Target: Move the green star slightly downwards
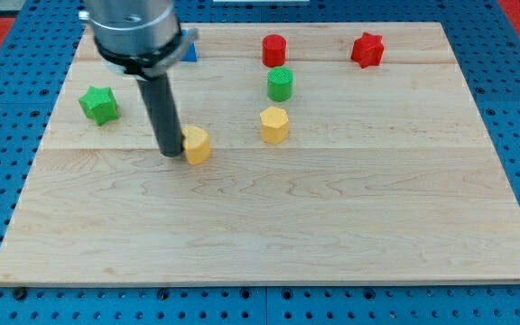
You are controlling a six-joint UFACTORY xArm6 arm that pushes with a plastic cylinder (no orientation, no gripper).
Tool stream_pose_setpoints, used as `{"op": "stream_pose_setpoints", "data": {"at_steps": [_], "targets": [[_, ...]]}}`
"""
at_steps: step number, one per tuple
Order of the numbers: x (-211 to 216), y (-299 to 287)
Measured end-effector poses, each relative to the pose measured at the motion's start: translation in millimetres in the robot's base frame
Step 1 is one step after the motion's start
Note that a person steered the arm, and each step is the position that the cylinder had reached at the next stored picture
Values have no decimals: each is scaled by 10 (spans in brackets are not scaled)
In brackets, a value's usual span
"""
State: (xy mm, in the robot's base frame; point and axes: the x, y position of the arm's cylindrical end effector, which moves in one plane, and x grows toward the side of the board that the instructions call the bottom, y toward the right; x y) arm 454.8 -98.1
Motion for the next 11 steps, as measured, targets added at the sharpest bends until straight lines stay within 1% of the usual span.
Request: {"op": "stream_pose_setpoints", "data": {"at_steps": [1, 2, 3, 4, 5, 6, 7, 8, 9, 10, 11], "targets": [[78, -47], [106, -1104], [-260, -1476], [-756, -1571], [-957, -1668], [-1044, -1692], [-1011, -1281], [-788, -1153], [-1057, -1167], [-1472, -619], [-1506, -99]]}}
